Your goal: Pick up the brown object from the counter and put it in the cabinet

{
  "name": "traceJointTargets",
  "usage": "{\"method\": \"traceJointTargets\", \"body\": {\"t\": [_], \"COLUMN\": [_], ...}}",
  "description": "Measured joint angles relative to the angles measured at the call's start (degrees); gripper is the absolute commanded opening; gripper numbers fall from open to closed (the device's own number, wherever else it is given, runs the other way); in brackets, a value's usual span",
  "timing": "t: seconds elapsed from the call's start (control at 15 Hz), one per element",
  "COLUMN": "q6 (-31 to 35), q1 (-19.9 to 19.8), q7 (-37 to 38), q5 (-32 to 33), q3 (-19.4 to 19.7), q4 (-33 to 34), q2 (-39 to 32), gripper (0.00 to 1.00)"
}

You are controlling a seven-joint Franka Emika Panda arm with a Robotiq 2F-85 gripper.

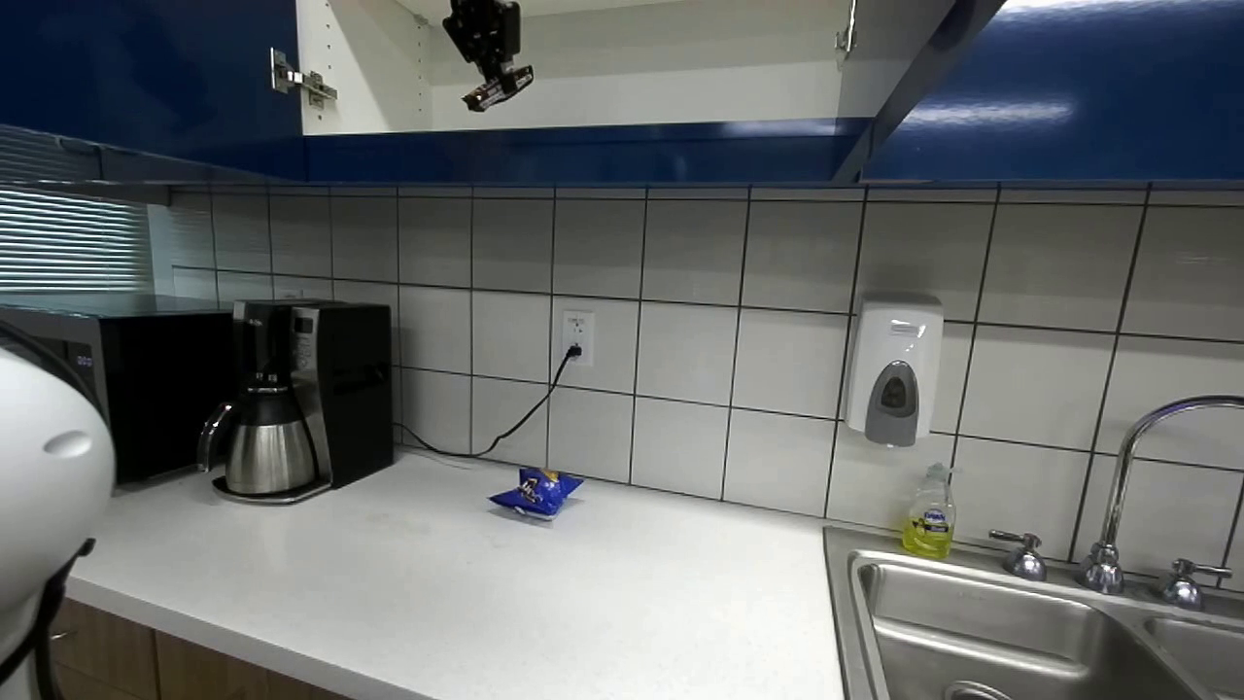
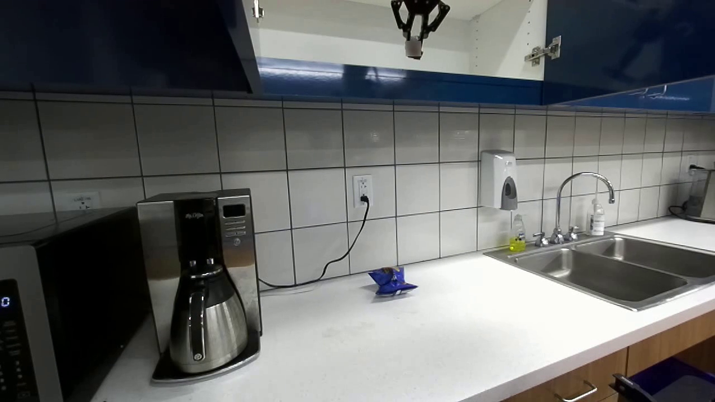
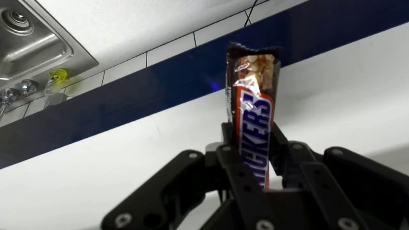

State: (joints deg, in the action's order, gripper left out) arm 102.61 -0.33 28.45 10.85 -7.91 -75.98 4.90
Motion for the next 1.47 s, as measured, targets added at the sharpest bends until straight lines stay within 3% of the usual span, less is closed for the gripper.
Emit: {"method": "traceJointTargets", "body": {"t": [1.33, 1.4, 1.47], "q6": [-0.2, -0.2, -0.3], "q1": [1.1, 1.1, 1.1], "q7": [-1.4, -1.4, -1.4], "q5": [0.6, 0.6, 0.6], "q3": [0.5, 0.6, 0.7], "q4": [12.5, 13.1, 13.7], "q2": [-12.0, -12.5, -12.9], "gripper": [0.07, 0.52, 0.56]}}
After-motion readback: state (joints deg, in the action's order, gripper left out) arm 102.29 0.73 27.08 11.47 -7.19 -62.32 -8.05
